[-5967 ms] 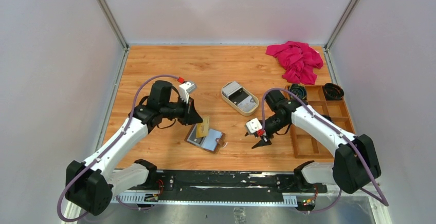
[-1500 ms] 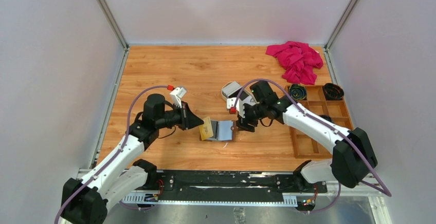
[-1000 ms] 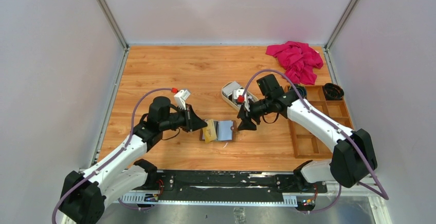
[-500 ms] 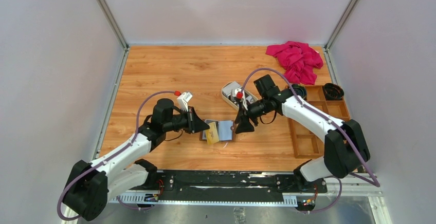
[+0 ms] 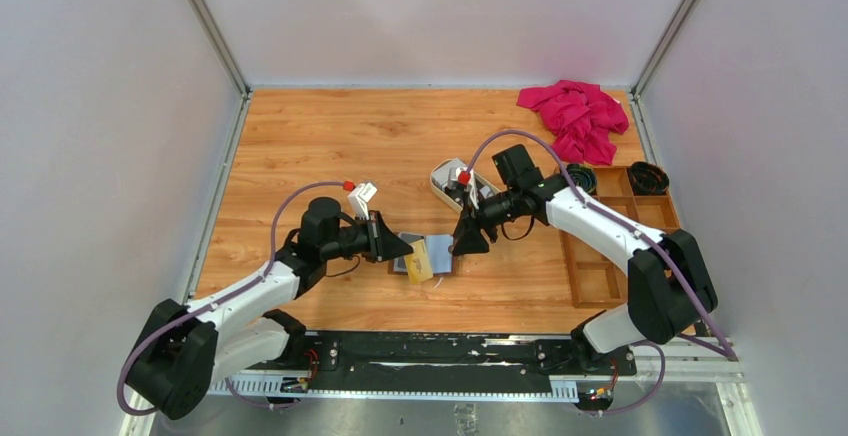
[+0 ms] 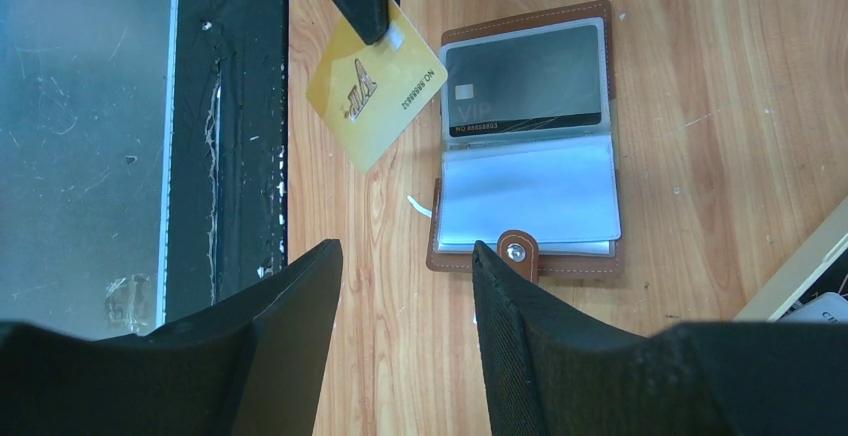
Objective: Put the credit cards into the card holder
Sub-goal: Insert the credit card into the card holder.
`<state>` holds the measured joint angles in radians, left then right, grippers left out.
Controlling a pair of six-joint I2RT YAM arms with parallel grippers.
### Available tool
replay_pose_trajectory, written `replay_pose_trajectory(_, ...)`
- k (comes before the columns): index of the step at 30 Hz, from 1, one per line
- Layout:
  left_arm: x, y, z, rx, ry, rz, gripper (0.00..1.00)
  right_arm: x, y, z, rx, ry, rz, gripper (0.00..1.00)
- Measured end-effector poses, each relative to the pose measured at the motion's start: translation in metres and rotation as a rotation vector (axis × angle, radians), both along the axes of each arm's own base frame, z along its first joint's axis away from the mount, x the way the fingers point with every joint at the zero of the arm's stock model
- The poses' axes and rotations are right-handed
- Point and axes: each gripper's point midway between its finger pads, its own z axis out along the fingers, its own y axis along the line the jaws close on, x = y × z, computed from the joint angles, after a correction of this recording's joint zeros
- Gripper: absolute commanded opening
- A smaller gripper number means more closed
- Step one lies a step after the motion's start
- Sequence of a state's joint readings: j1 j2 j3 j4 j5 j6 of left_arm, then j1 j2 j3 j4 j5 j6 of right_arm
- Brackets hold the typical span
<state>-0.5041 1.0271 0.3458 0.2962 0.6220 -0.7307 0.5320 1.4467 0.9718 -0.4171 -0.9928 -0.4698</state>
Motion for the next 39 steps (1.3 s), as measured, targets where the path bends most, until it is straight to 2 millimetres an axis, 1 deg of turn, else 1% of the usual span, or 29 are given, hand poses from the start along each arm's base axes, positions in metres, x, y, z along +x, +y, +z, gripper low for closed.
replay_pose_trajectory(13, 0.003, -0.008, 0.001, -0.049, 0.000, 0.002, 0.00, 0.002, 0.002, -0.004, -0.006, 0.028, -0.017, 0.54)
replay_pose_trajectory(23, 0.004, -0.011, -0.010, -0.084, 0.037, 0.017, 0.00, 0.003, 0.004, -0.011, -0.016, 0.070, -0.026, 0.53)
replay_pose_trajectory(30, 0.007, -0.013, -0.012, -0.098, 0.044, 0.021, 0.00, 0.002, 0.005, -0.016, -0.021, 0.095, -0.028, 0.53)
replay_pose_trajectory(36, 0.010, -0.016, -0.013, -0.113, 0.041, 0.022, 0.00, 0.002, 0.006, -0.024, -0.036, 0.131, -0.033, 0.47)
replay_pose_trajectory(39, 0.011, -0.017, -0.017, -0.115, 0.052, 0.023, 0.00, 0.002, 0.007, -0.030, -0.045, 0.148, -0.034, 0.40)
